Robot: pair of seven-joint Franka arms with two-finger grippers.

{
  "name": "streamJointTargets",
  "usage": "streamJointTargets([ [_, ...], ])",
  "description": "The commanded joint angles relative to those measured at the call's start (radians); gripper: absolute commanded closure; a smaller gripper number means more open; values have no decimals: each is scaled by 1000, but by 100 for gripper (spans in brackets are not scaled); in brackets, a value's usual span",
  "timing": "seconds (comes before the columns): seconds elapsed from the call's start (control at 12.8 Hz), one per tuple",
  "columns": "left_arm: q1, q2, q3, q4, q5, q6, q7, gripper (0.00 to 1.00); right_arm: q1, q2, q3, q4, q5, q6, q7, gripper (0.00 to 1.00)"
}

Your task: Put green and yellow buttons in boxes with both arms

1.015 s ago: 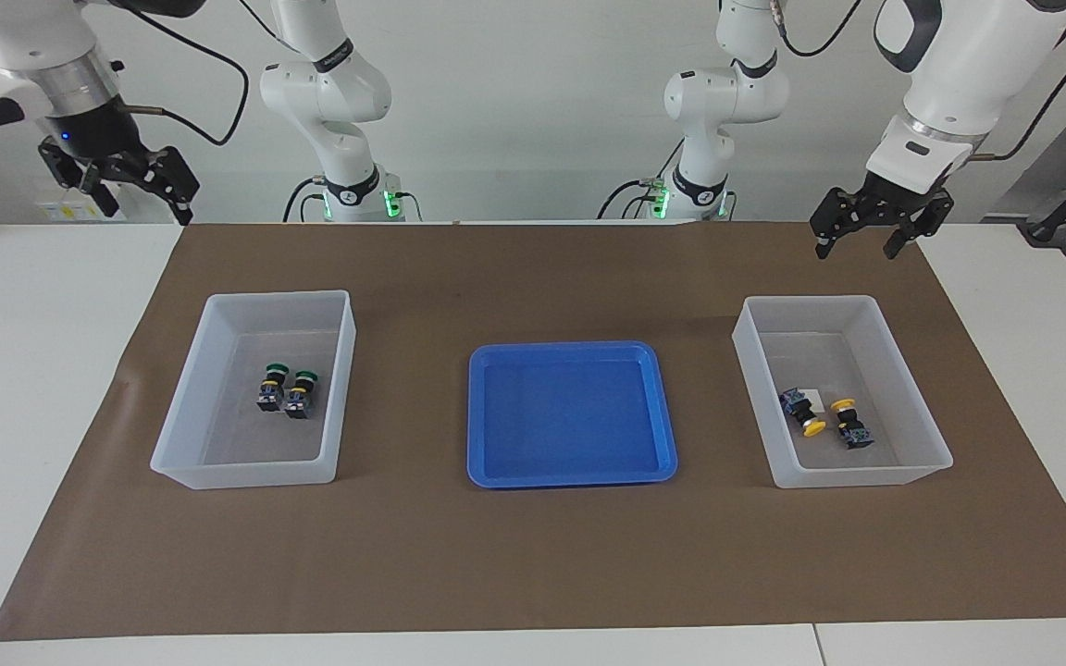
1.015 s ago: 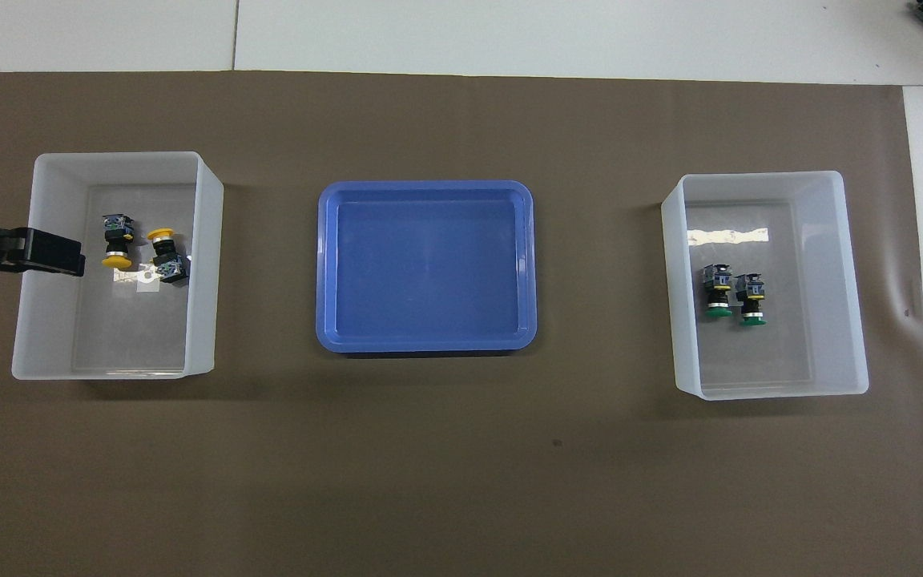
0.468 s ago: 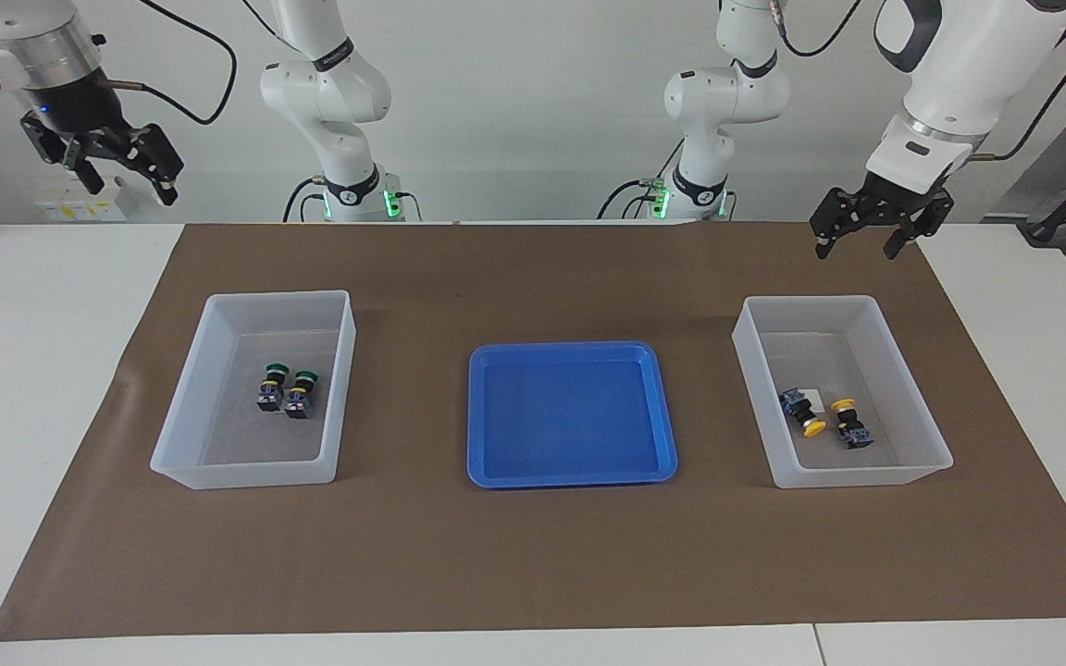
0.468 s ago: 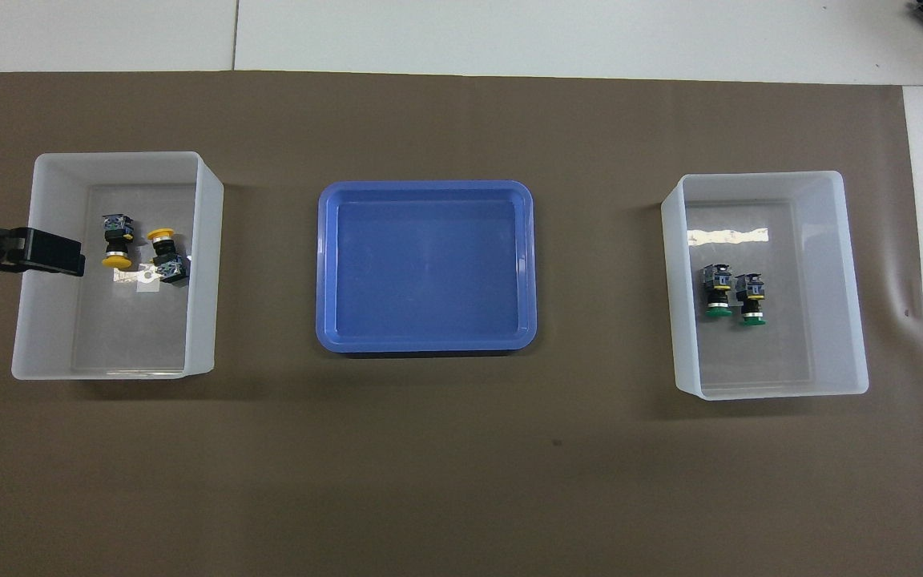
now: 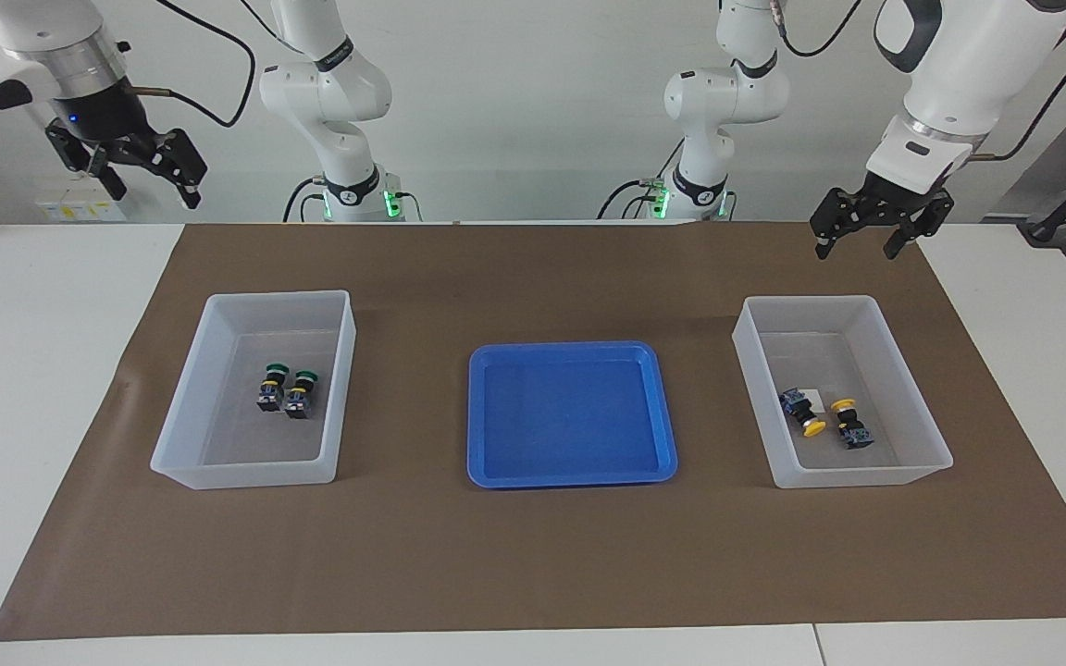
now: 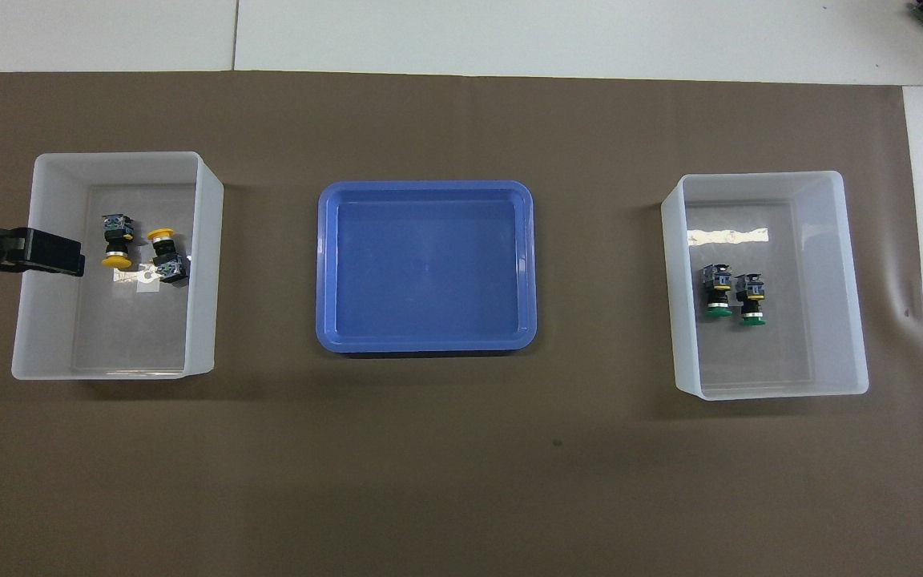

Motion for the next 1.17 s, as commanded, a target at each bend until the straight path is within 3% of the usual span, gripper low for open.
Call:
streamJointTargets([
  [0.0, 2, -18, -2, -15, 17, -10, -11, 0, 6, 12, 24, 19, 10, -19, 6, 0],
  [0.55, 2, -18, -2, -15, 17, -10, -11, 0, 18, -31, 27, -65, 11, 11, 9, 0],
  [1.09, 2, -18, -2, -15, 17, -10, -11, 0, 18, -31, 27, -67, 21, 24, 11, 0],
])
